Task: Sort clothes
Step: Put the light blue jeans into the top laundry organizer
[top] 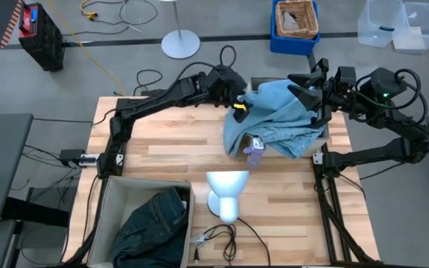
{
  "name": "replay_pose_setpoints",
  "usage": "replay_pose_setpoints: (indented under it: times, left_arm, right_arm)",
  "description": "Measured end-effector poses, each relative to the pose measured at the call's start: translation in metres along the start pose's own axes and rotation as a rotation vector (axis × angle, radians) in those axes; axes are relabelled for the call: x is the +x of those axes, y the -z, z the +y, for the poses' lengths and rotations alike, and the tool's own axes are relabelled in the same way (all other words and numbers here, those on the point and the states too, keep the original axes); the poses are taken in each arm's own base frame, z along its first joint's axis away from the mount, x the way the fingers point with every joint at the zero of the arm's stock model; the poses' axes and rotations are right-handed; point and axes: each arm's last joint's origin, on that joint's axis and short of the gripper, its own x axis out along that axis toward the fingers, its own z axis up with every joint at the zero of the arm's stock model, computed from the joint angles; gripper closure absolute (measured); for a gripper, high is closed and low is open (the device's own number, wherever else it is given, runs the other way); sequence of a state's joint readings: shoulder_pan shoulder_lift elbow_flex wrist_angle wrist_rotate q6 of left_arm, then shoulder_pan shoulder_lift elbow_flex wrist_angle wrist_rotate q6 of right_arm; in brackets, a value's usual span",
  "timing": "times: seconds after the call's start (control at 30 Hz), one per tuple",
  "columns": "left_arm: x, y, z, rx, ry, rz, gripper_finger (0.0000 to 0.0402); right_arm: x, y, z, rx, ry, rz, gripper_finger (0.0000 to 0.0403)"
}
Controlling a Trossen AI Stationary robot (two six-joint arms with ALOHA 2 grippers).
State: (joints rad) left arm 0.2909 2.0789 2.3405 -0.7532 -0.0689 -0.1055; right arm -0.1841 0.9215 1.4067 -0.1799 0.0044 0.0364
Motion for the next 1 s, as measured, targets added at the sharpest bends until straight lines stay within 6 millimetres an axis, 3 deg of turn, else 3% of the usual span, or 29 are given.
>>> replay_pose_setpoints:
  times: [0.23,0.43,0.63,0.87,0.93,1.0]
  left_arm:
    - [0.026,0.023,0.006,-0.025,-0.049,0.041,0.0125]
    - [0.037,0.019,0.003,-0.113,0.005,-0.104,0.0135]
    - [0.049,0.017,-0.002,-0.192,0.108,-0.171,0.0214]
    - [0.074,0.009,-0.01,-0.371,0.406,-0.373,0.0335]
    - [0.079,0.004,-0.015,-0.379,0.468,-0.464,0.0352]
    - [0.079,0.003,-0.016,-0.404,0.521,-0.436,0.0346]
  right_arm:
    - [0.0,0.0,0.0,-0.001,0.0,0.0,0.0241]
    - [0.0,0.0,0.0,-0.004,0.0,0.0,0.0241]
    - [0.0,0.0,0.0,-0.003,0.0,-0.001,0.0241]
    - [0.0,0.0,0.0,0.0,-0.001,-0.002,0.0241]
    - [0.0,0.0,0.001,0.003,-0.006,-0.004,0.0241]
    - [0.0,0.0,0.001,0.002,-0.008,-0.005,0.0241]
